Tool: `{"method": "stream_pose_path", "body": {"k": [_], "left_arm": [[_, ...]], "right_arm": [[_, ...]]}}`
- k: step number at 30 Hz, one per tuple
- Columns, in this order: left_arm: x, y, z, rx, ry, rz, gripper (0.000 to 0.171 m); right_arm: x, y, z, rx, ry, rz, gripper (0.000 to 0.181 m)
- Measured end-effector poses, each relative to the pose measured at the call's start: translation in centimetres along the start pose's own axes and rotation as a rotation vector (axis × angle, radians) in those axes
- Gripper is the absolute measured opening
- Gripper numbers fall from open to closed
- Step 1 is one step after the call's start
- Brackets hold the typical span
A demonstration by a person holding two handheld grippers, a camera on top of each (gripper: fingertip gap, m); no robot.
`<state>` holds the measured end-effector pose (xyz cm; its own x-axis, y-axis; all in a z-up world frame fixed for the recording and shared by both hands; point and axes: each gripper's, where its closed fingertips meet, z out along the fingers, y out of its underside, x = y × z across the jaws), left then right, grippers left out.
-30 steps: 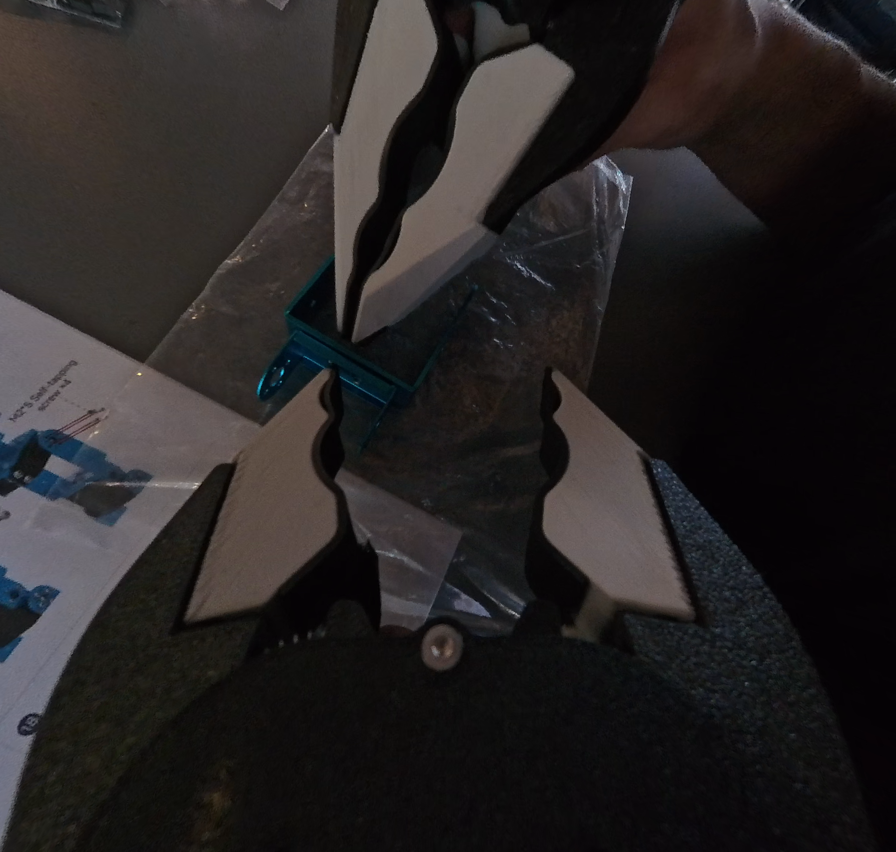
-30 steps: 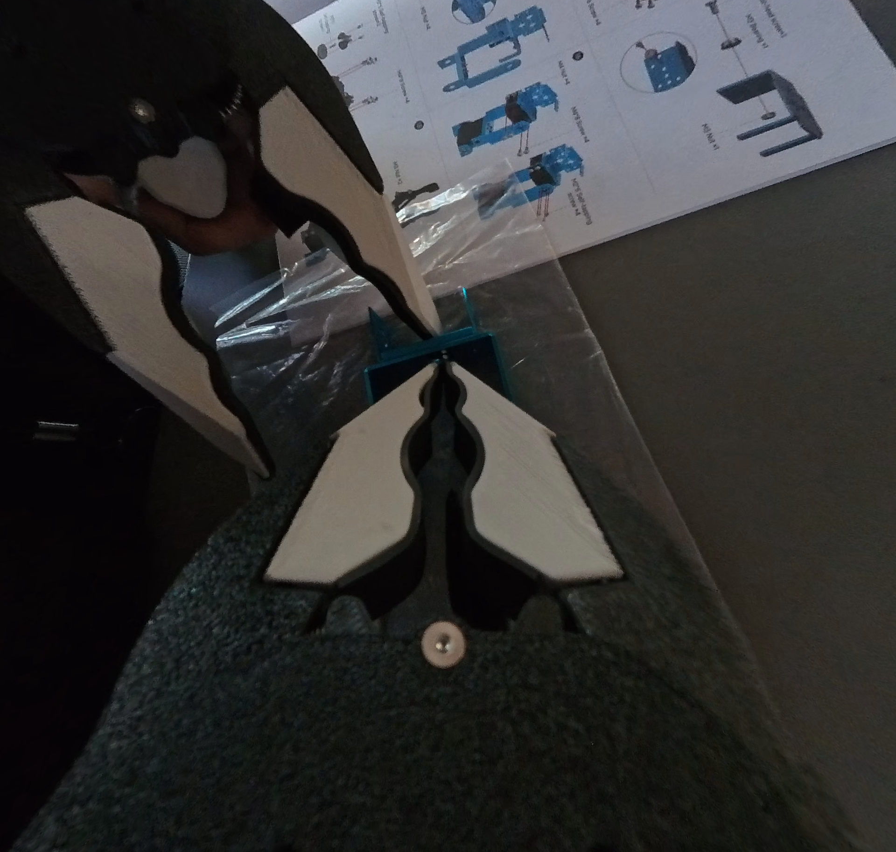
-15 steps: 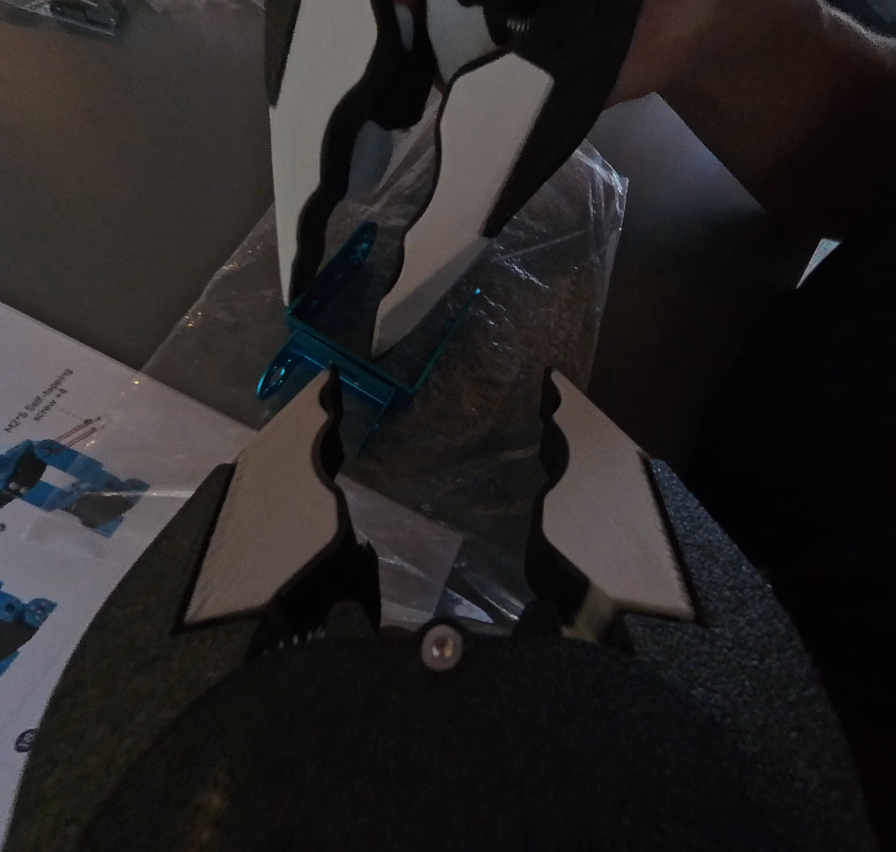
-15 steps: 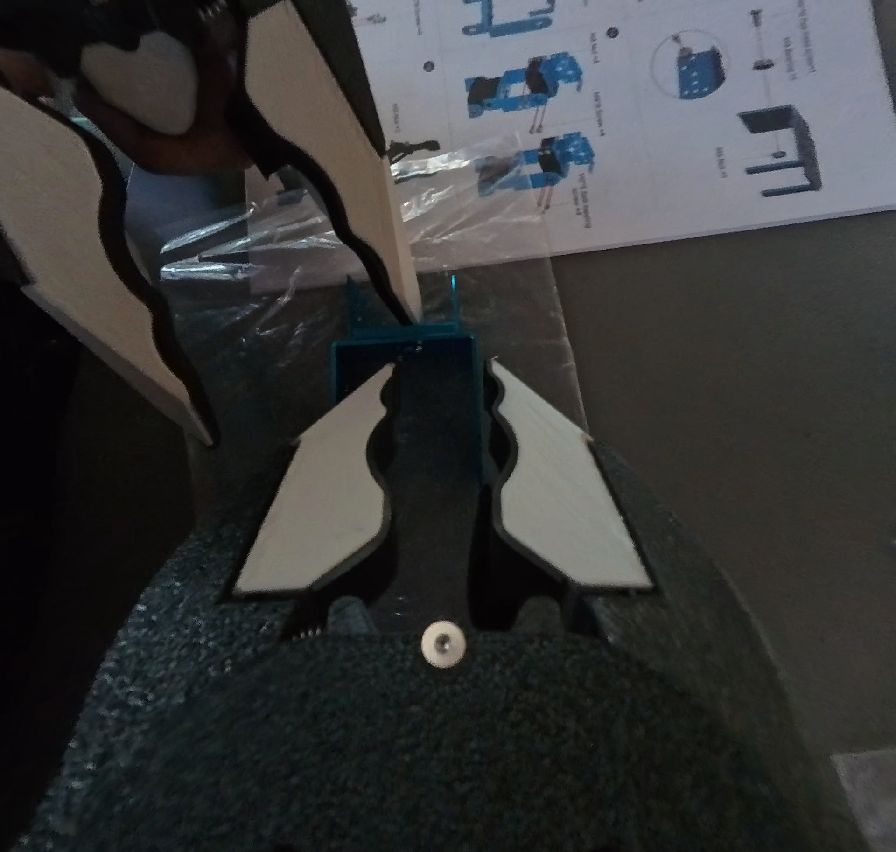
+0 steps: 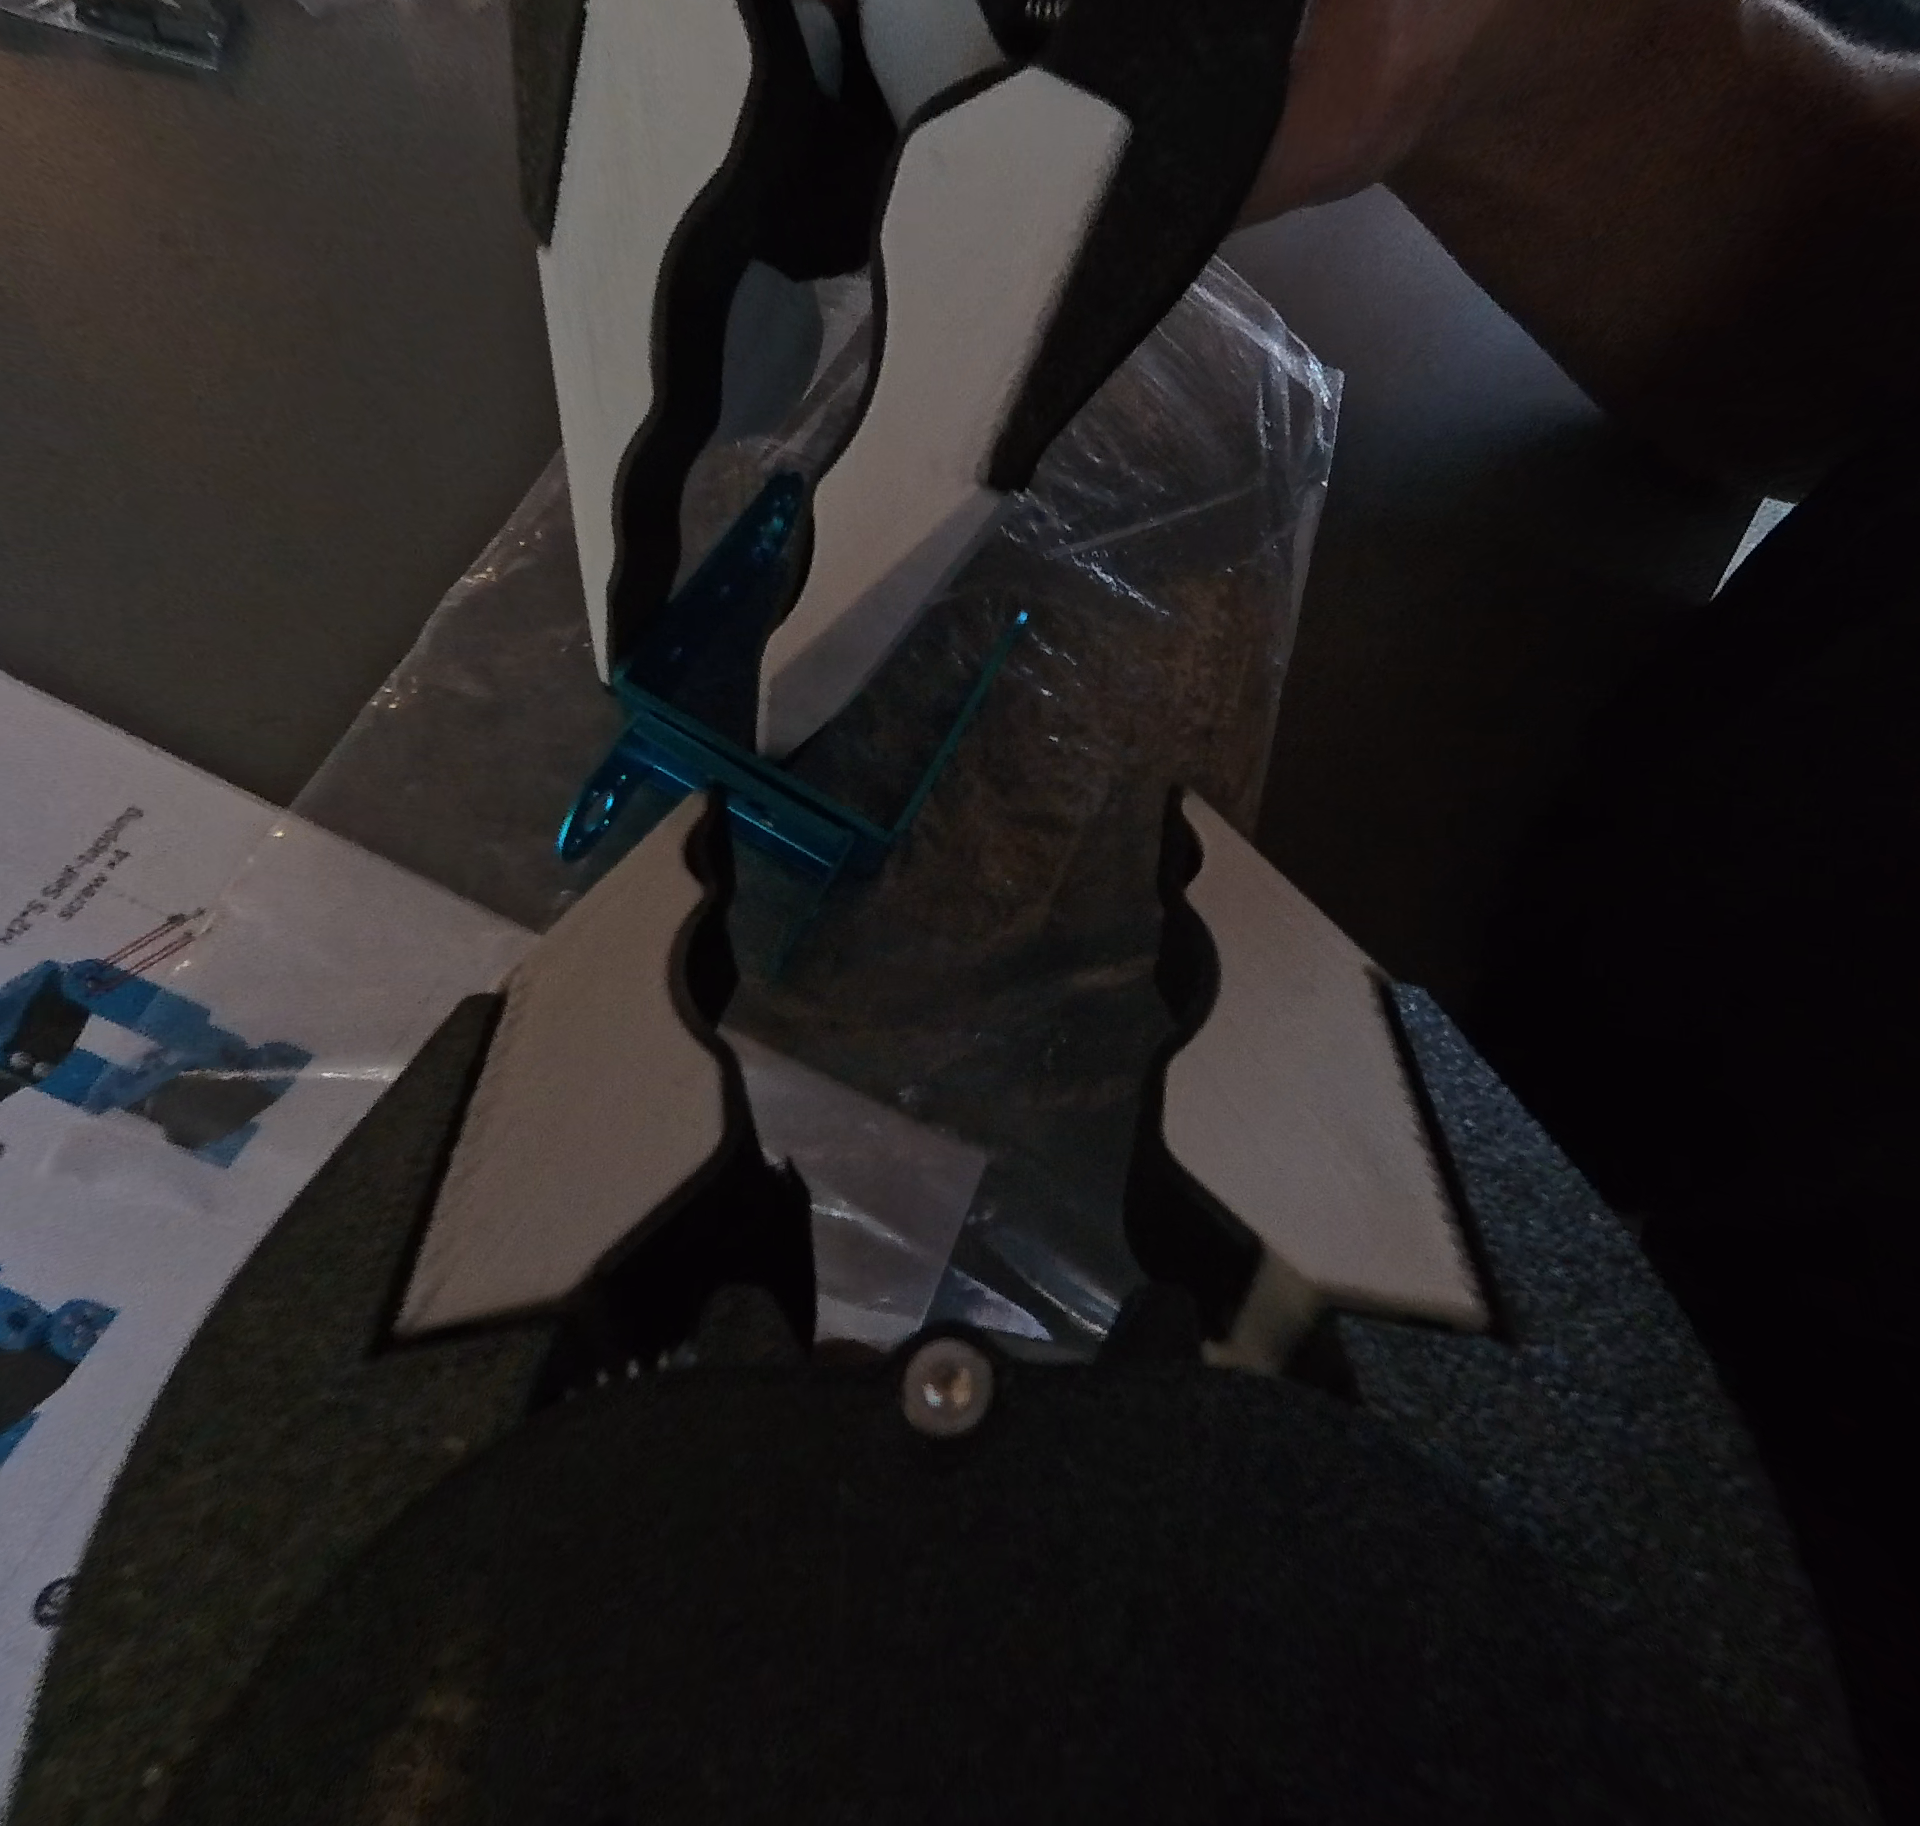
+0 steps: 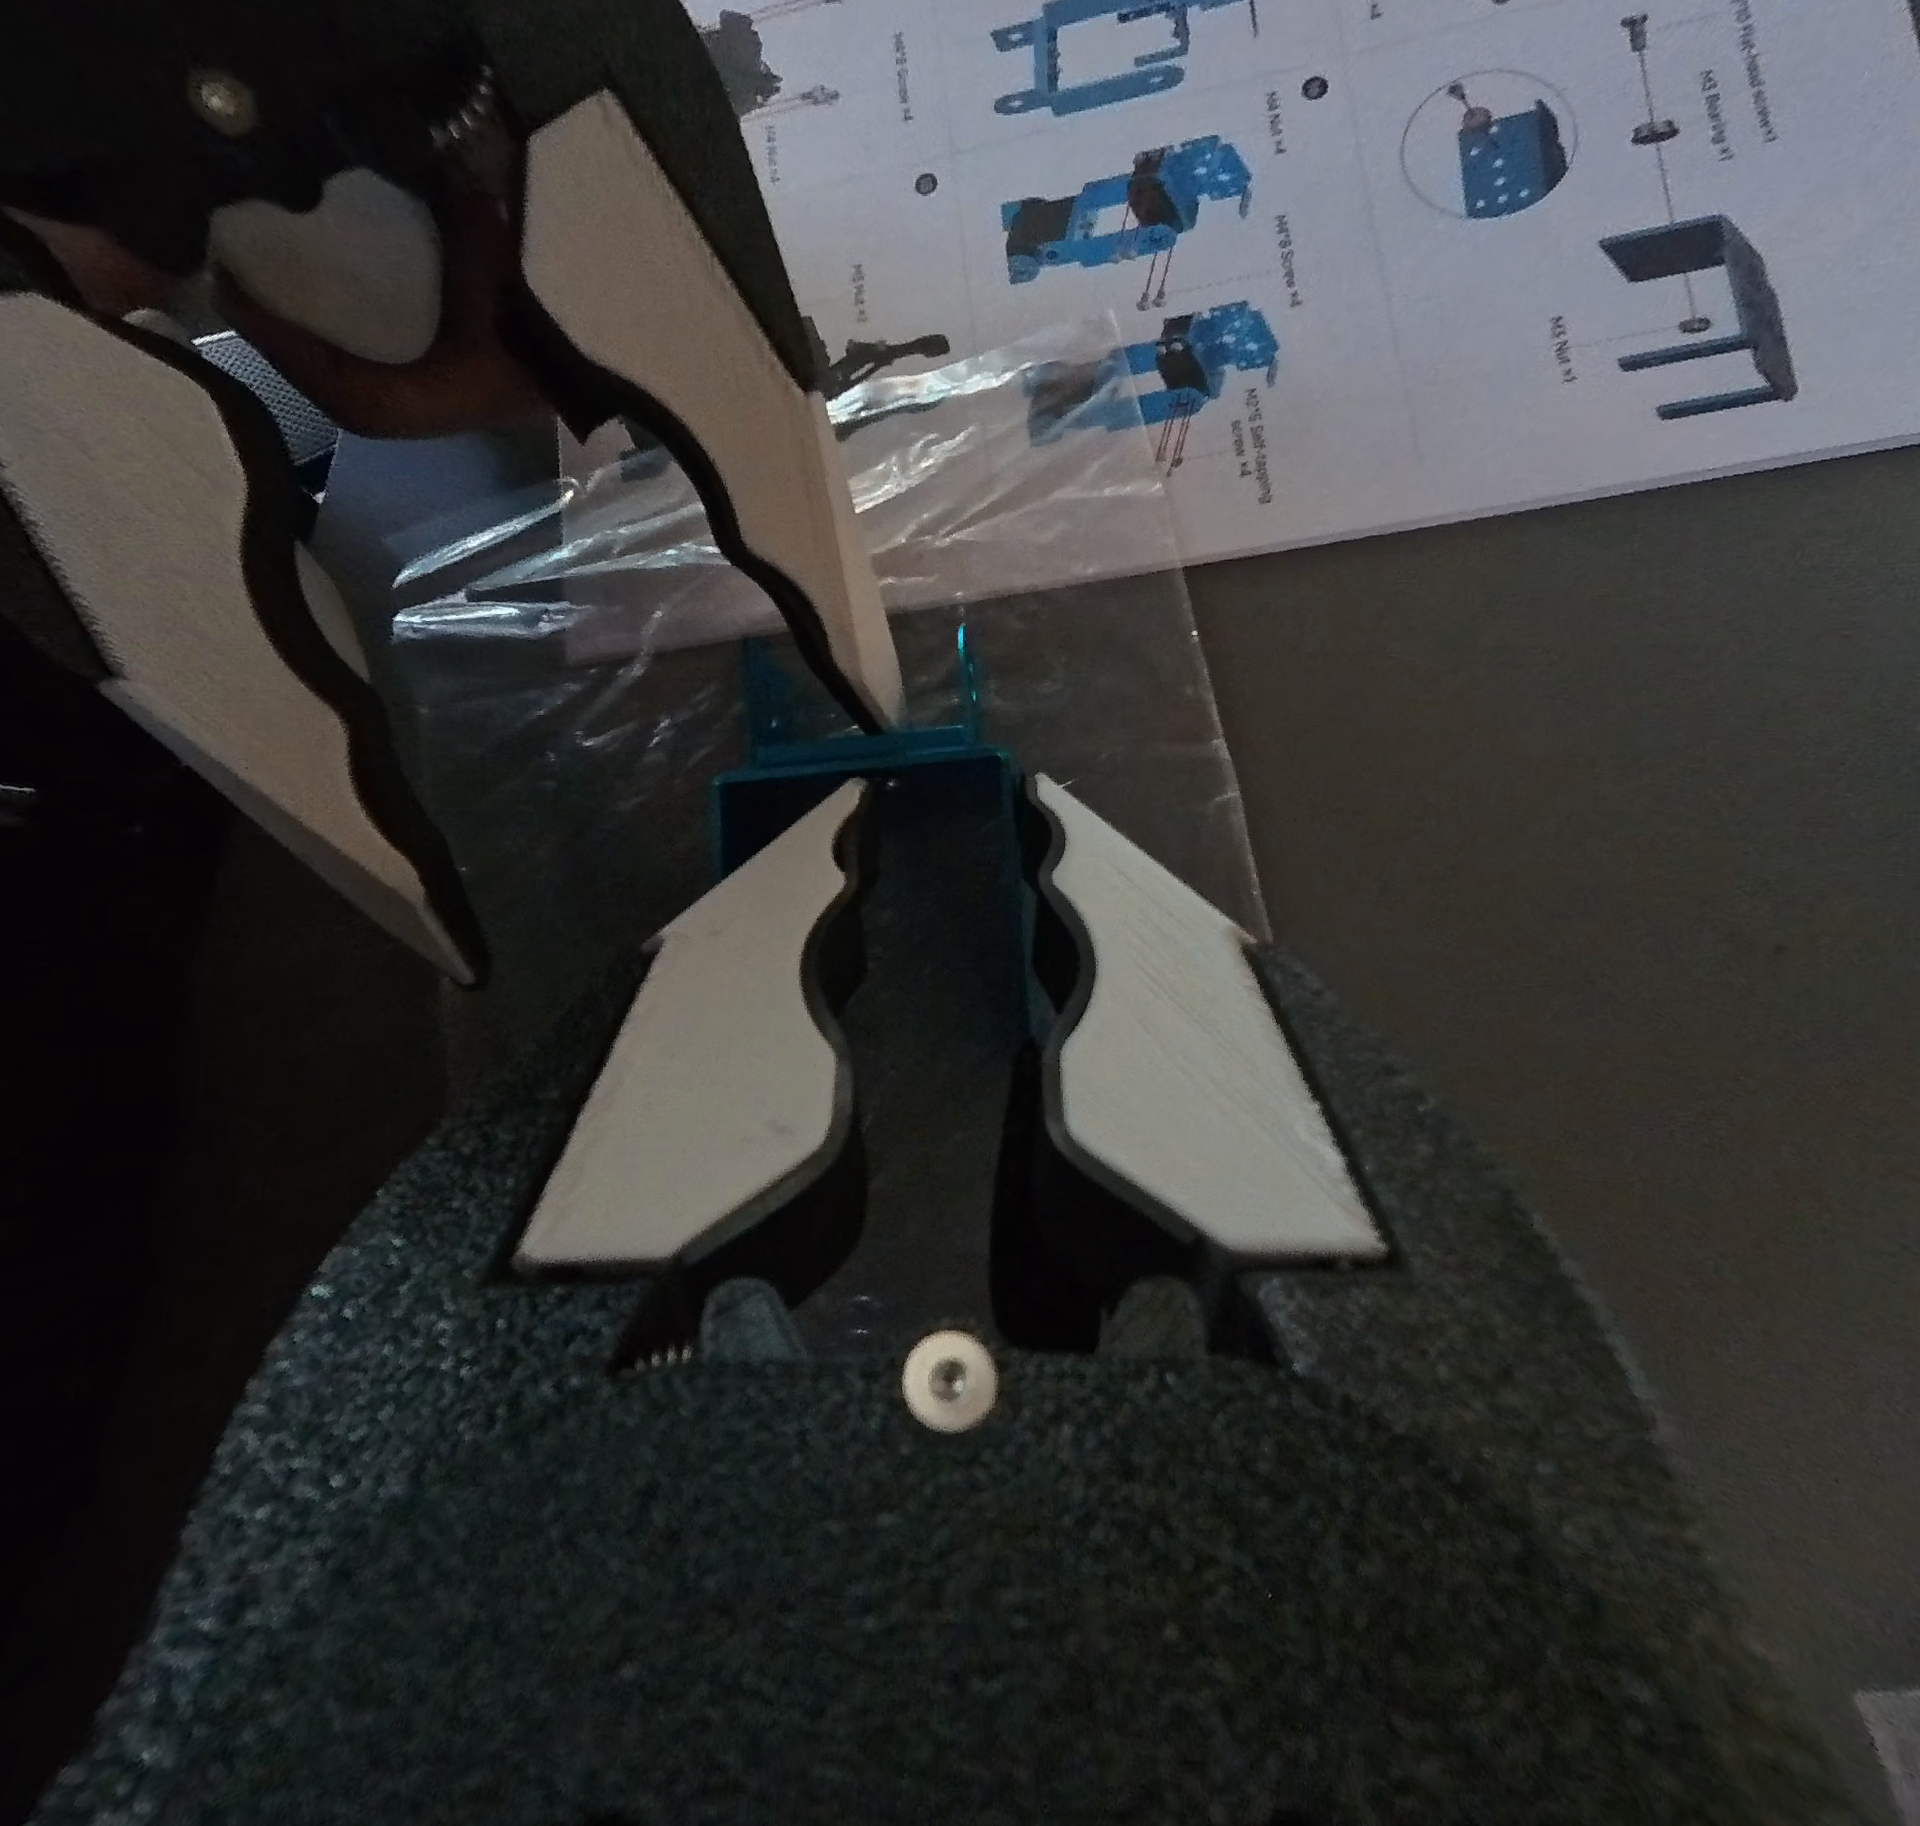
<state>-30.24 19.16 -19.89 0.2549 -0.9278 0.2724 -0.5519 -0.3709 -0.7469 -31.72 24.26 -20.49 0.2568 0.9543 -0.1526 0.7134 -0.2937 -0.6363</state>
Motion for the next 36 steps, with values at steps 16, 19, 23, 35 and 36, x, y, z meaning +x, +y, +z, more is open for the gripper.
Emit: {"method": "stream_pose_path", "body": {"k": [16, 19, 23, 35, 36], "left_arm": [[0.04, 0.06, 0.03, -0.004, -0.001, 0.000, 0.082], [0.06, 0.08, 0.02, -0.005, -0.004, 0.001, 0.082], [0.09, 0.11, 0.02, -0.006, -0.003, 0.002, 0.082], [0.09, 0.10, 0.08, -0.005, -0.007, 0.003, 0.082], [0.10, 0.11, 0.08, -0.005, -0.007, 0.003, 0.082]], "right_arm": [[-0.20, -0.03, -0.05, 0.015, -0.050, 0.042, 0.025], [-0.19, -0.05, -0.05, 0.015, -0.053, 0.048, 0.025], [-0.26, -0.05, -0.07, 0.021, -0.064, 0.059, 0.025], [-0.21, -0.08, -0.16, 0.031, -0.092, 0.100, 0.024], [-0.23, -0.07, -0.17, 0.031, -0.094, 0.102, 0.024]]}}
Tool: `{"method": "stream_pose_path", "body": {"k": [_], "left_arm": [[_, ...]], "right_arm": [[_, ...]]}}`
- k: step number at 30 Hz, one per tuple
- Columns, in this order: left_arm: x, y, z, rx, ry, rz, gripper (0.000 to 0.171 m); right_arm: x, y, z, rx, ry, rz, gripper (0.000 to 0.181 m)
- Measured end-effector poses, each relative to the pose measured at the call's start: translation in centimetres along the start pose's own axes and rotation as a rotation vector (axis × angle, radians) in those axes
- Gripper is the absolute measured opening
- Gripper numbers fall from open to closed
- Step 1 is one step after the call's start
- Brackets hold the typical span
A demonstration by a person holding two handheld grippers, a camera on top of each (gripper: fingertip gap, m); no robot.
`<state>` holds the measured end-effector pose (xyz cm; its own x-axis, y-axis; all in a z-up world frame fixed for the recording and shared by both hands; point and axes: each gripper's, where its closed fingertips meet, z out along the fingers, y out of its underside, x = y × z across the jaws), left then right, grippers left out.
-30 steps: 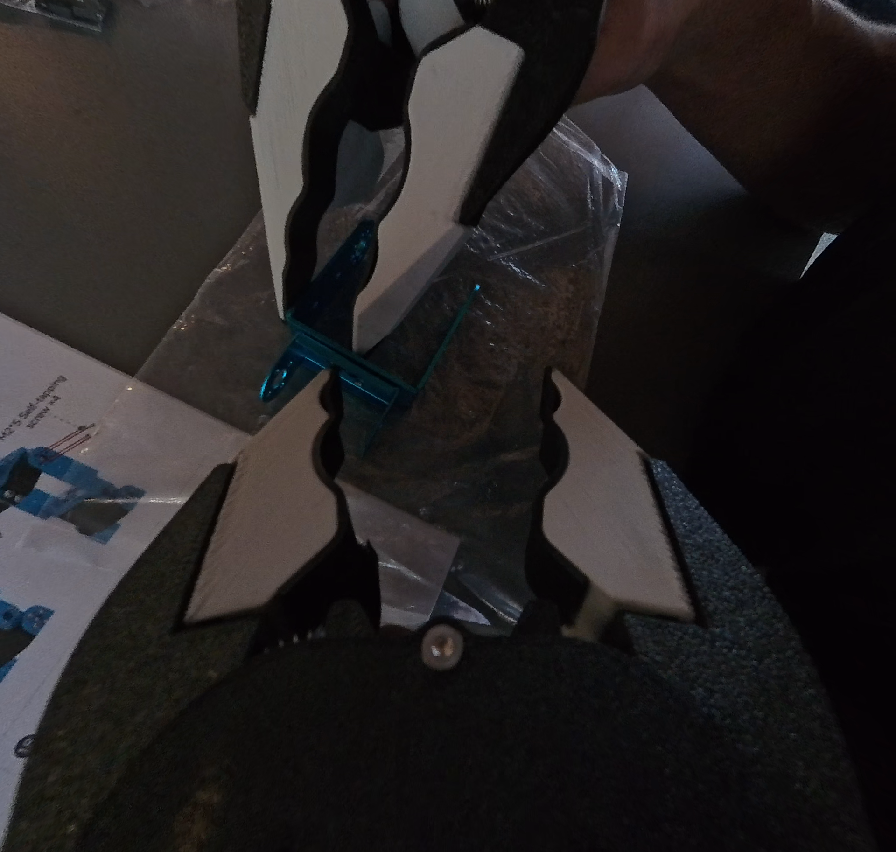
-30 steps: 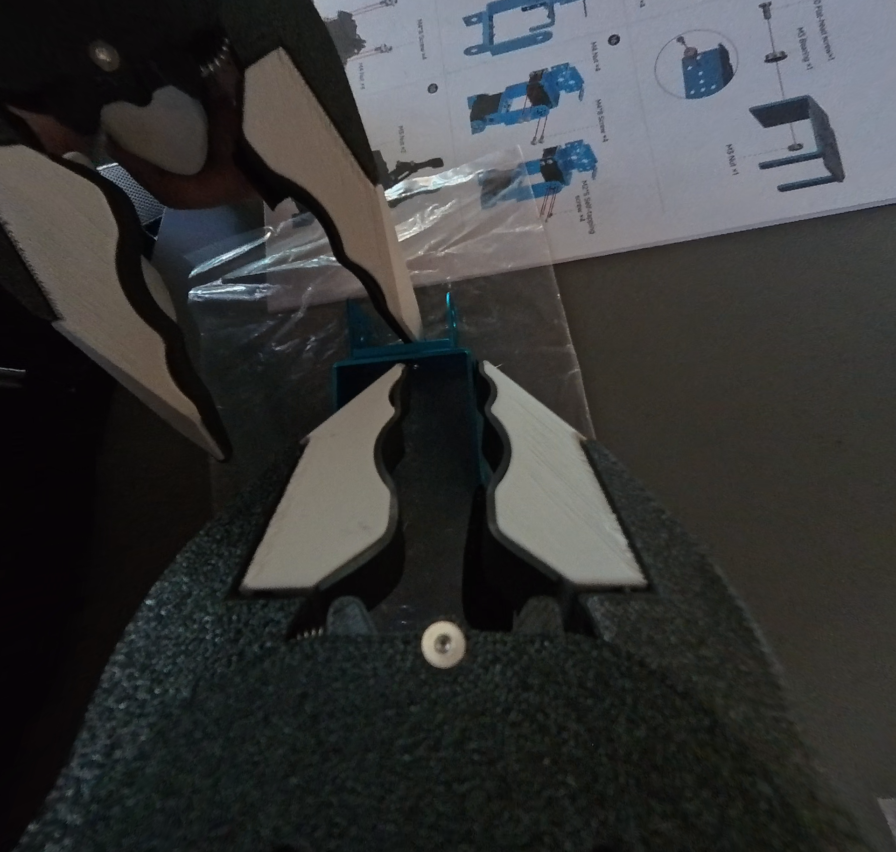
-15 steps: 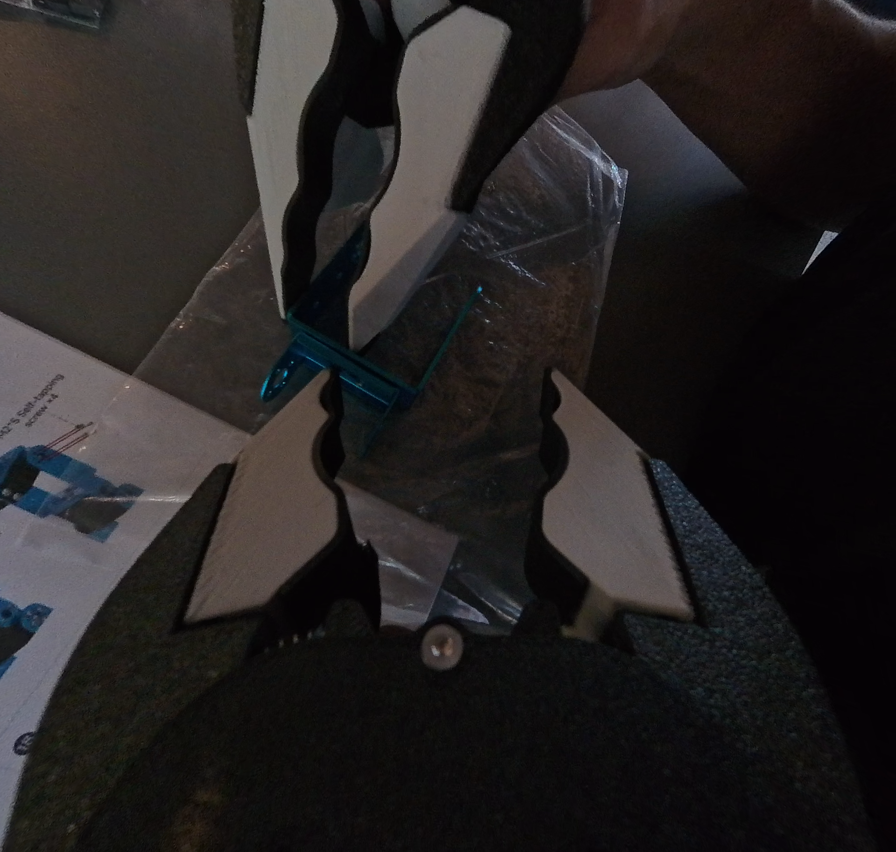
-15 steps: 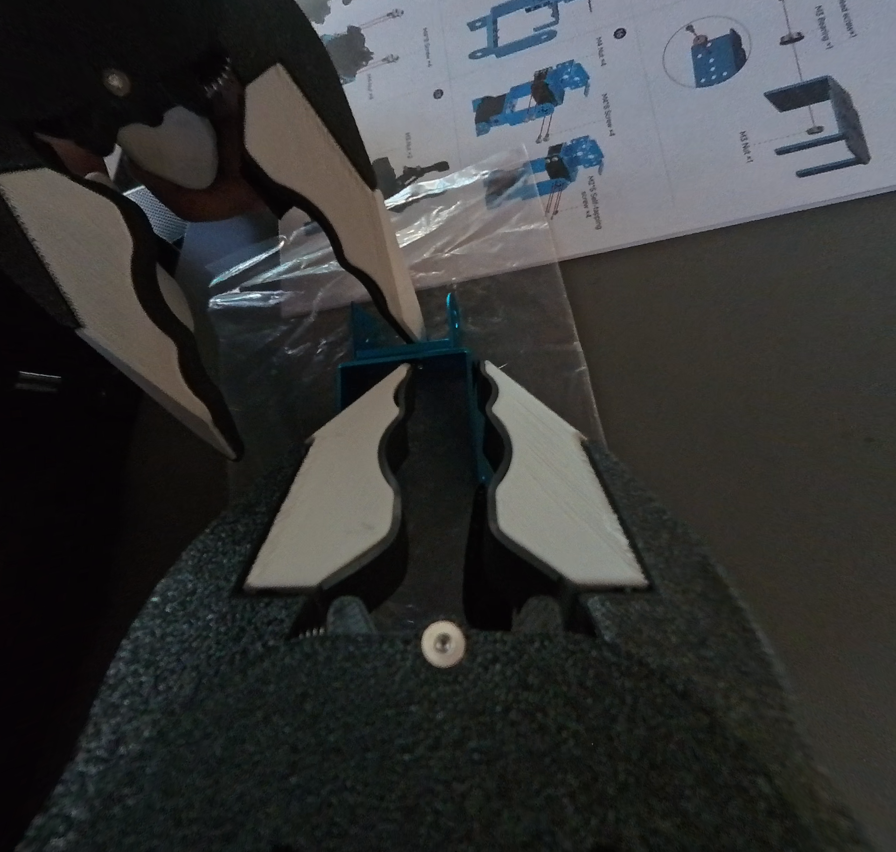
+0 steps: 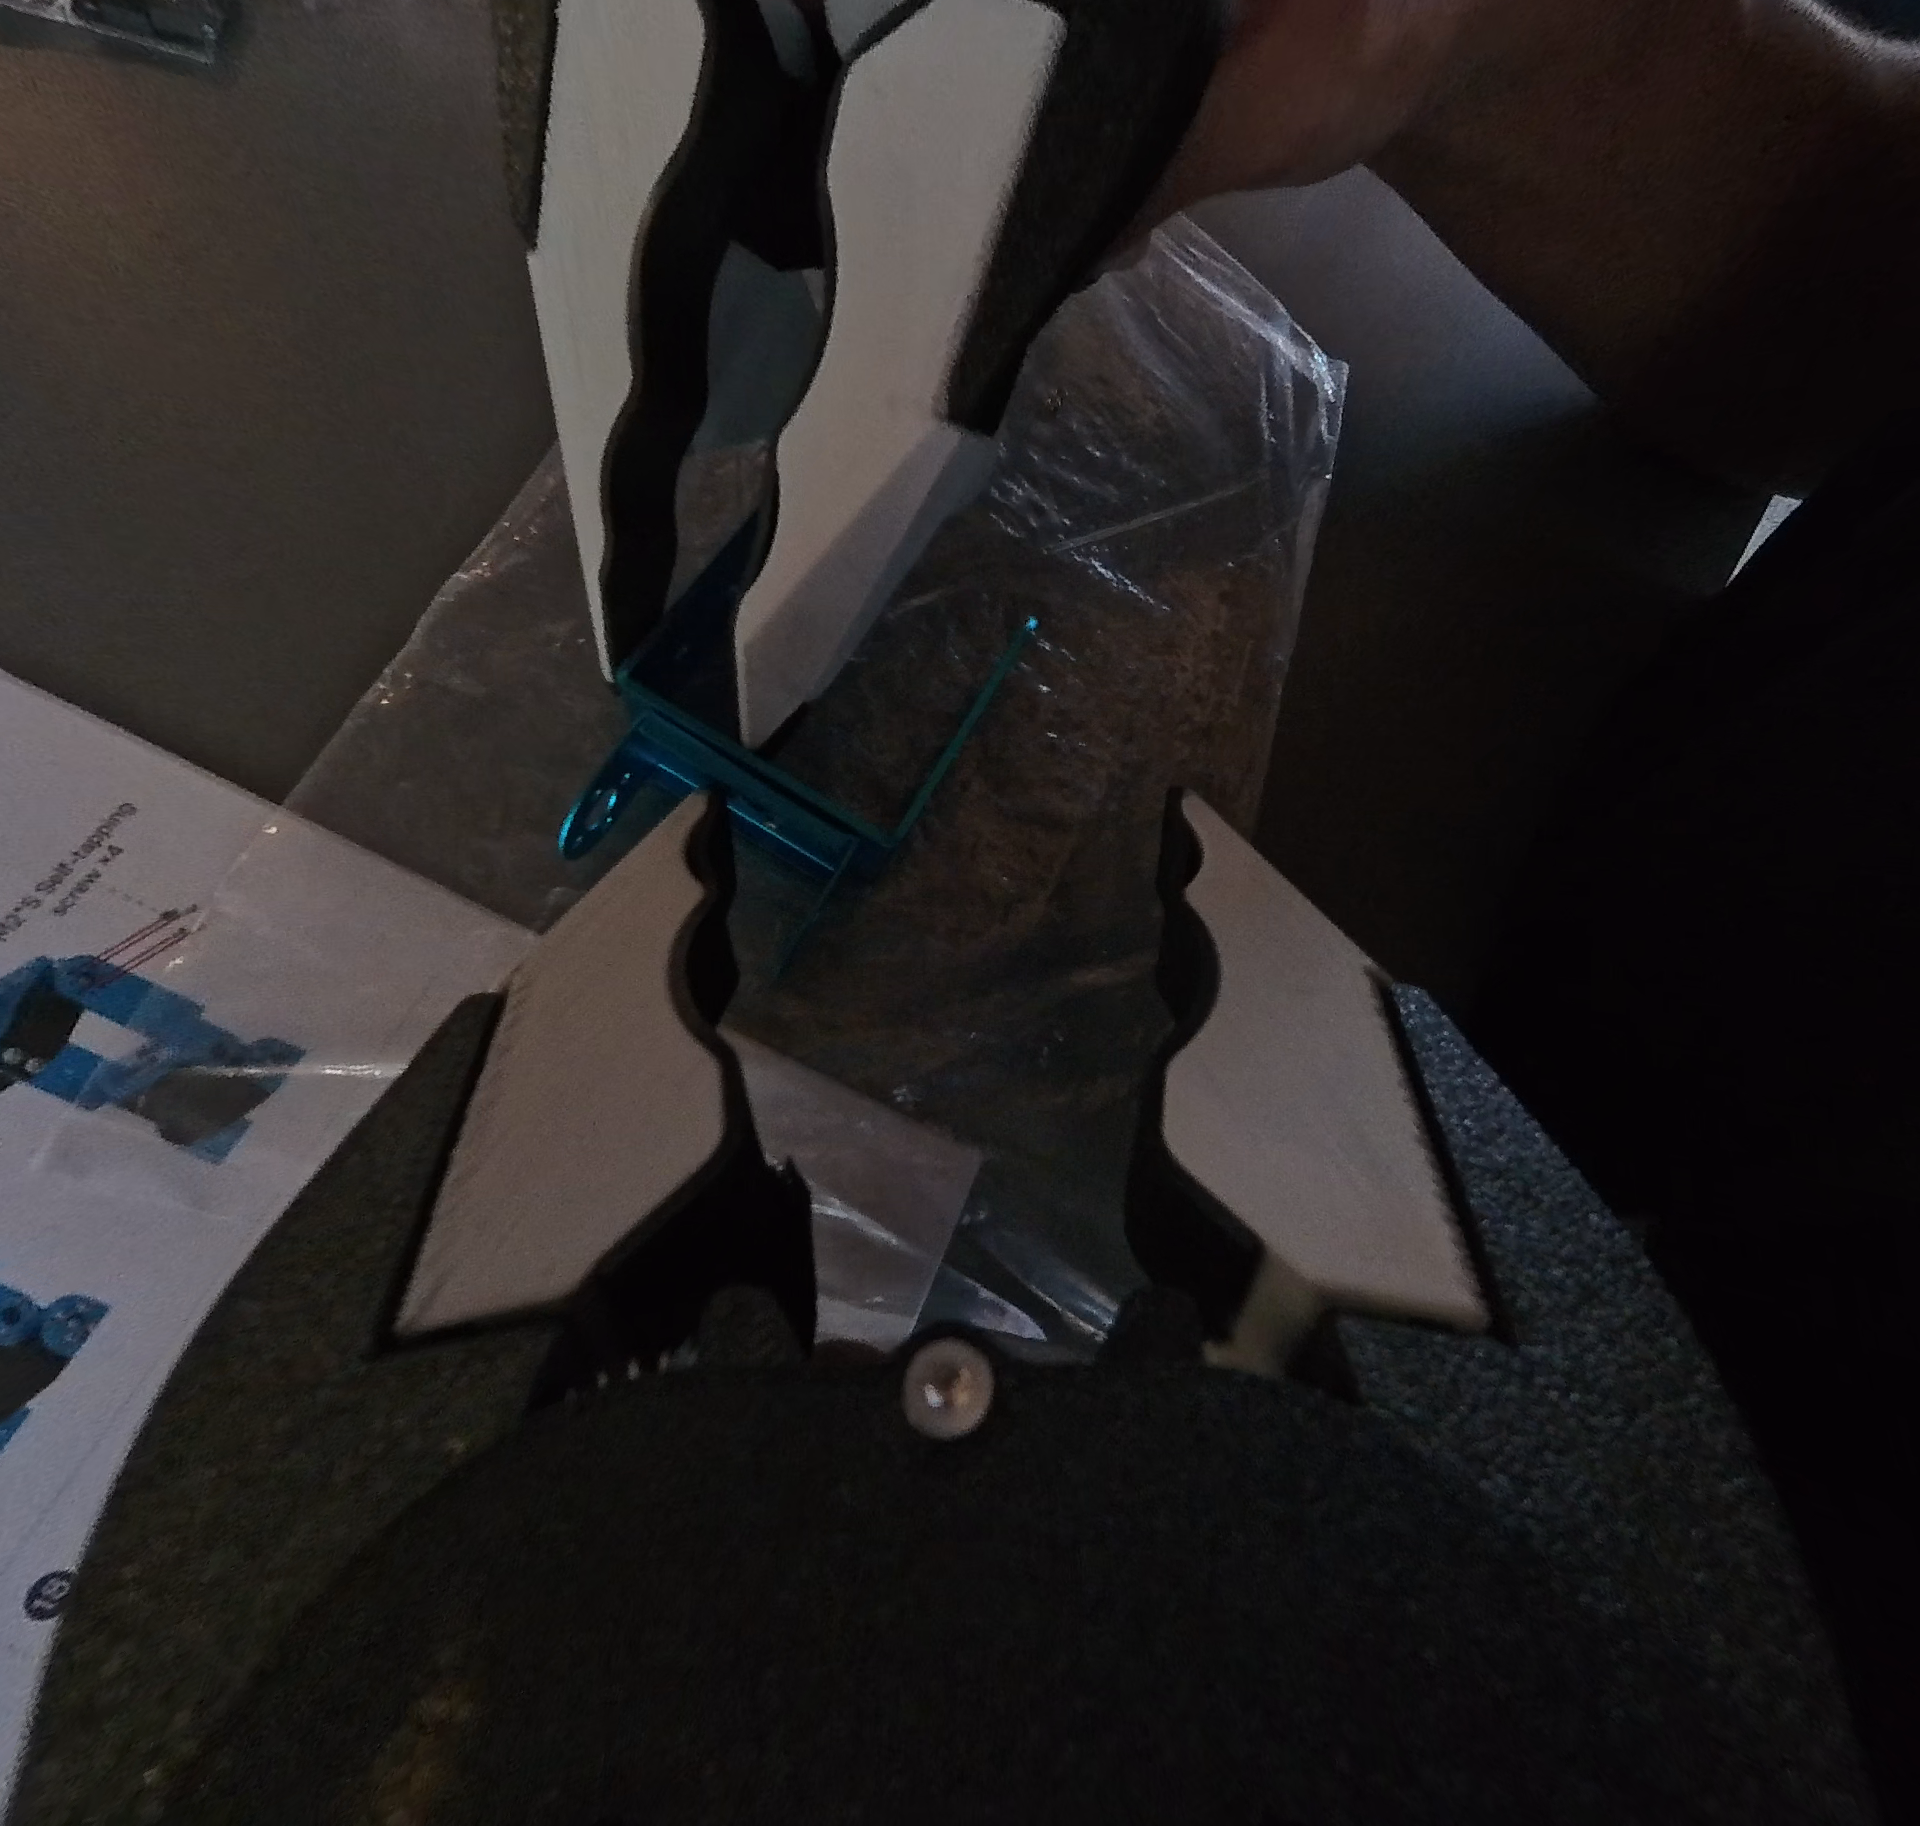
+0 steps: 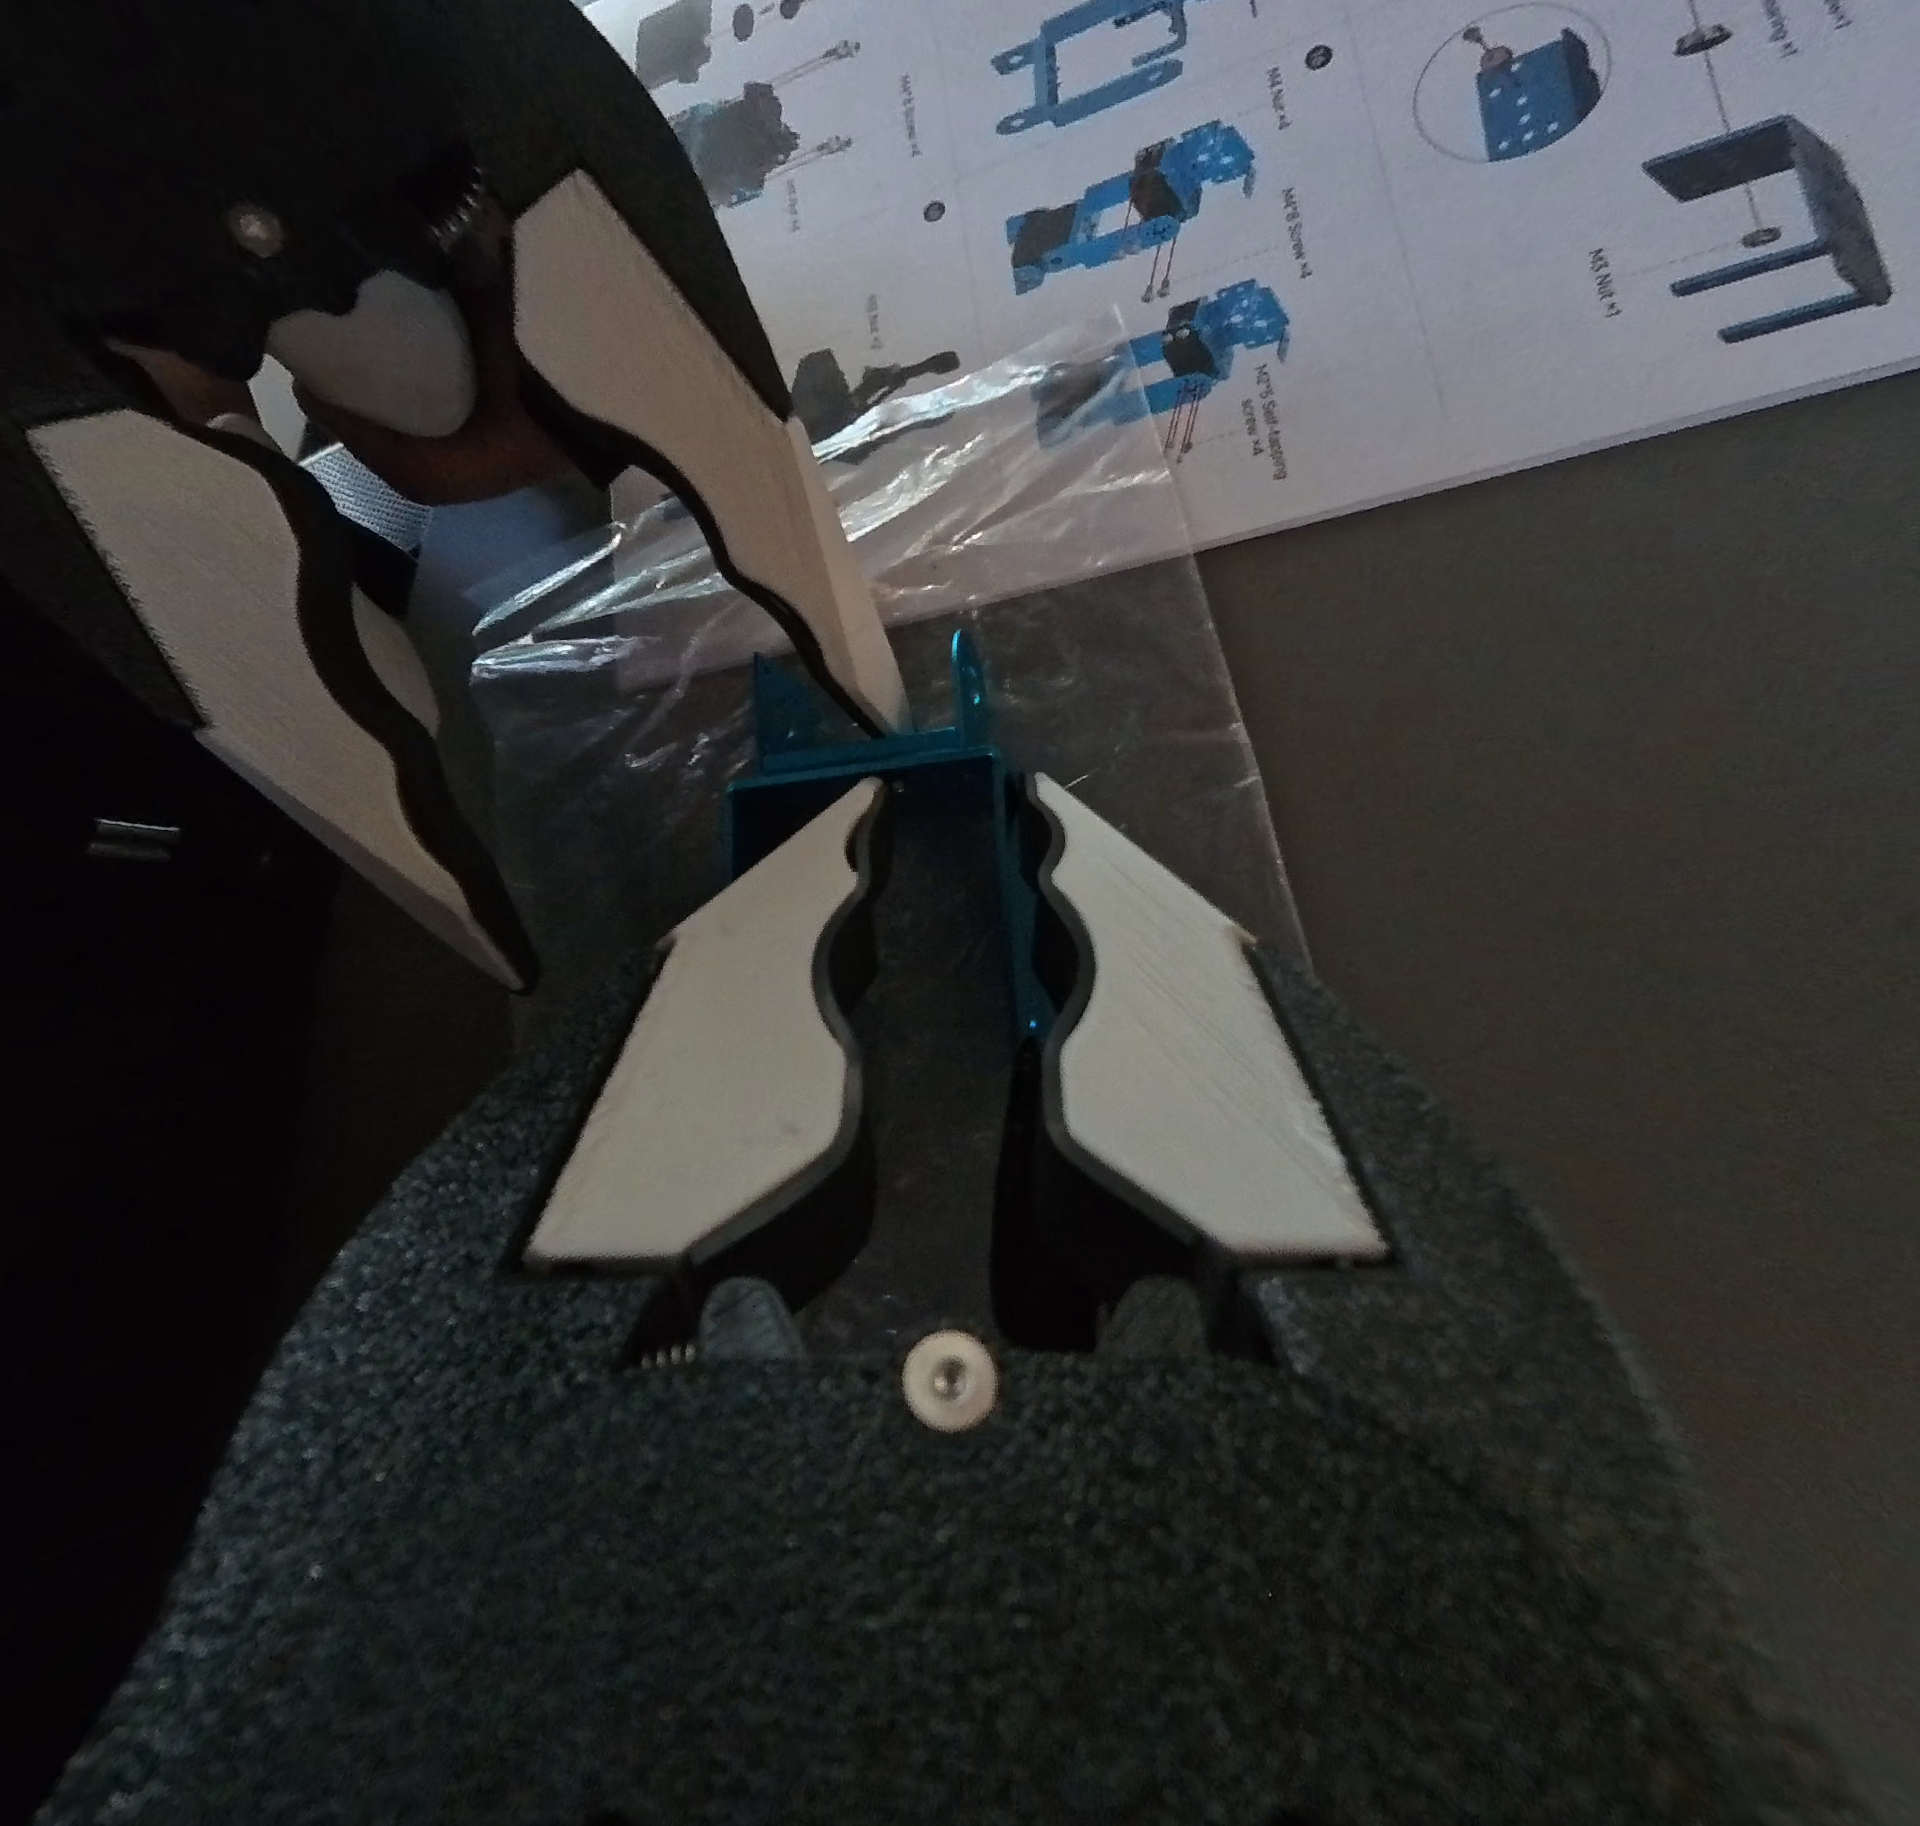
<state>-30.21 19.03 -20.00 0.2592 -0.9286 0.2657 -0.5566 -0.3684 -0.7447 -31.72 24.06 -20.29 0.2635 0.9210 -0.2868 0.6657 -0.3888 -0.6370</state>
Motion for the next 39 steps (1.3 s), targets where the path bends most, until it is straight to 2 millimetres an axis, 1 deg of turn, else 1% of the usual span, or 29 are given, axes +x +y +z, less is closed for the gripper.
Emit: {"method": "stream_pose_path", "body": {"k": [6, 8, 10, 12, 13, 15, 18, 20, 23, 26, 31, 35, 39], "left_arm": [[0.0, 0.0, 0.0, 0.000, 0.000, 0.001, 0.082], [0.2, -0.1, 0.0, 0.002, 0.008, 0.000, 0.082], [0.2, 0.0, 0.1, -0.001, 0.008, 0.001, 0.082], [0.2, 0.0, 0.2, -0.003, 0.004, 0.004, 0.082], [0.2, 0.0, 0.2, -0.004, 0.005, 0.003, 0.082], [0.2, 0.0, 0.1, 0.000, 0.007, 0.001, 0.082], [0.2, 0.0, 0.1, 0.000, 0.007, 0.001, 0.082], [0.2, 0.0, 0.0, -0.002, 0.006, 0.002, 0.082], [0.3, 0.1, 0.0, -0.009, 0.007, 0.007, 0.082], [0.5, 0.0, -0.1, -0.006, 0.009, 0.016, 0.082], [0.5, 0.0, 0.0, -0.005, 0.009, 0.013, 0.082], [0.5, 0.1, -0.1, -0.004, 0.007, 0.013, 0.082], [0.5, 0.1, -0.1, -0.003, 0.009, 0.011, 0.082]], "right_arm": [[0.0, -0.1, -0.1, 0.008, -0.010, 0.010, 0.022], [0.1, 0.0, -0.1, 0.008, -0.006, 0.004, 0.005], [0.2, 0.3, 0.1, -0.013, 0.012, -0.012, 0.006], [0.7, 0.4, 0.1, -0.022, 0.059, -0.031, 0.013], [0.6, 0.2, -0.1, -0.011, 0.048, -0.020, 0.014], [0.5, -0.3, -0.8, 0.018, 0.023, 0.007, 0.020], [0.0, -0.3, -1.5, 0.016, 0.013, -0.031, 0.025], [-0.3, 0.1, -1.3, -0.022, 0.029, -0.080, 0.028], [-0.8, 0.2, -0.5, -0.047, 0.047, -0.122, 0.033], [-0.7, 0.3, -0.1, -0.055, 0.055, -0.122, 0.033], [-0.6, 0.4, 0.0, -0.050, 0.041, -0.099, 0.026], [-0.4, 0.3, -0.3, -0.039, 0.040, -0.083, 0.022], [-0.4, 0.2, -0.6, -0.034, 0.040, -0.080, 0.023]]}}
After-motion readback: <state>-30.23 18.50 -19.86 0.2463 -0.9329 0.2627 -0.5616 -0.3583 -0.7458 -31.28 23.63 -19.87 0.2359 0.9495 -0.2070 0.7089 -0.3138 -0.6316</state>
